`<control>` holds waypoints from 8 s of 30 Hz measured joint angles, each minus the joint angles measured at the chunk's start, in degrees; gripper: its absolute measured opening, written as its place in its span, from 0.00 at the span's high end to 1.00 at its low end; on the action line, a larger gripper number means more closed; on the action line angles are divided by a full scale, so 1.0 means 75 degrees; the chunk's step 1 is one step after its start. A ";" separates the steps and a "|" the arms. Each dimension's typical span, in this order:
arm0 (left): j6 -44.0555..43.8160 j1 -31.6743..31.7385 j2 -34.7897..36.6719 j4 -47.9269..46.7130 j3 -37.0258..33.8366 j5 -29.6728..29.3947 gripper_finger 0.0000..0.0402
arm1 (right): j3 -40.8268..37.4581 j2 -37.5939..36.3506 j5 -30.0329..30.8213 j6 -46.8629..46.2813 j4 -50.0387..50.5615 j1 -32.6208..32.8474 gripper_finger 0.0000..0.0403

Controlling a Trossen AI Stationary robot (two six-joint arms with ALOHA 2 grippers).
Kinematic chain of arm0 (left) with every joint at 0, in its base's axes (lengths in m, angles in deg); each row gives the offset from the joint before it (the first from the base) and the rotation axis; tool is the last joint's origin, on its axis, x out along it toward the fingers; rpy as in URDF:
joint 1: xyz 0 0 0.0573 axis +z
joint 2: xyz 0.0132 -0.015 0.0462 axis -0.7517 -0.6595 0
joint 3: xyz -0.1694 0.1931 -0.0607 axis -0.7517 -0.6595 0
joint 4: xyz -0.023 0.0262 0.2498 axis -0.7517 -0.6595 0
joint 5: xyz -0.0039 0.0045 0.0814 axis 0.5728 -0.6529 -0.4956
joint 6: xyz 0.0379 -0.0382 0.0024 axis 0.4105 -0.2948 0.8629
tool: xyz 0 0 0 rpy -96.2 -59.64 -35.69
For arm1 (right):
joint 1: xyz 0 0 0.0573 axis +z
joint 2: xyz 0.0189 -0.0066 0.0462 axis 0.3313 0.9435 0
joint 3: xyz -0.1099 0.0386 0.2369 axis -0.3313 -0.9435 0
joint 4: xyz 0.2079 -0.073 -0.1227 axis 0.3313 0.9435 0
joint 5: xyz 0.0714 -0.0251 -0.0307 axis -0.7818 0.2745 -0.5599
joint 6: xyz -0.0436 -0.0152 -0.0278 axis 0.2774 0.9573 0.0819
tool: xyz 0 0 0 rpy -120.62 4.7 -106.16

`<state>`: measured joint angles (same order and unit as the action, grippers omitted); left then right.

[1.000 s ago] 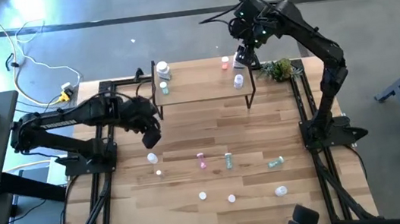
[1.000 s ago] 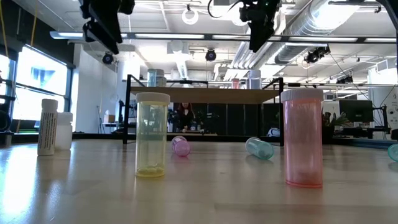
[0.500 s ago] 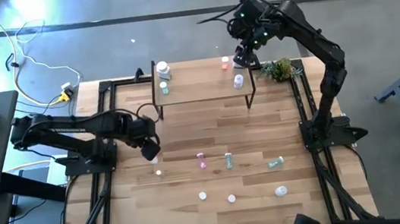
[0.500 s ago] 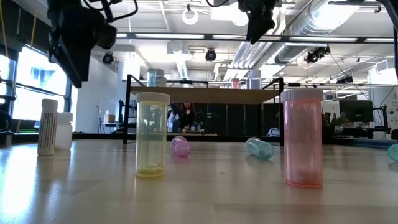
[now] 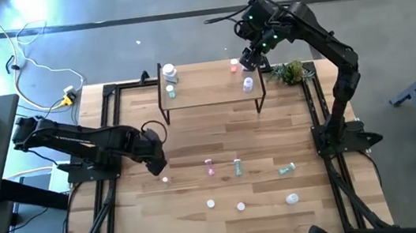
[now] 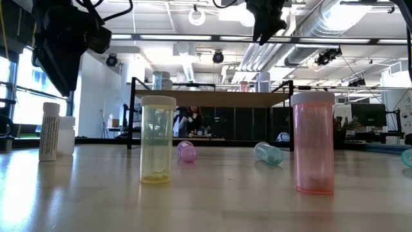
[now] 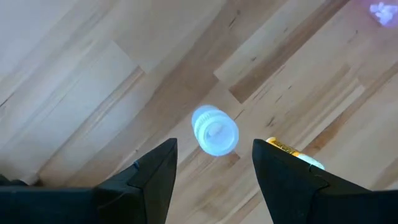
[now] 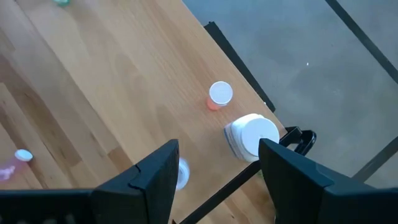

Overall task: Pick and place medicine bottles onto shelf by color
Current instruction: Put the left transparent medicine bottle on the shelf, then put the left light blue medicine bottle on the shelf

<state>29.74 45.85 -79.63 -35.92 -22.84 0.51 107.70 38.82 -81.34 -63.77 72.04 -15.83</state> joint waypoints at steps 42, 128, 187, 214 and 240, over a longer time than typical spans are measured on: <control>0.0375 -0.0112 -0.1967 0.0568 0.0006 0.0492 0.70 | 0.0000 0.0000 0.0003 0.0131 -0.0006 0.0000 0.47; 0.7000 0.5521 -0.4870 -0.1491 0.7930 -0.0223 0.68 | -0.0006 0.0000 0.0006 0.0260 -0.0863 -0.0002 0.47; 0.7446 0.4783 -0.4168 -0.1900 0.7921 0.0157 0.49 | -0.0029 -0.0114 -0.0490 -0.0533 0.0647 0.1367 0.47; 0.5156 0.2074 -0.0434 0.0334 0.2826 0.0937 0.49 | -0.3210 -0.0111 0.0136 -0.4227 -0.0489 0.4669 0.47; 0.3835 0.0303 0.0288 0.1796 0.1702 0.0769 0.49 | -0.6931 -0.0114 0.0000 -1.0040 -0.4323 0.6038 0.47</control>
<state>58.50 48.13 -77.47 -22.44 -10.08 6.28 55.72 37.97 -81.34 -139.07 39.62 29.45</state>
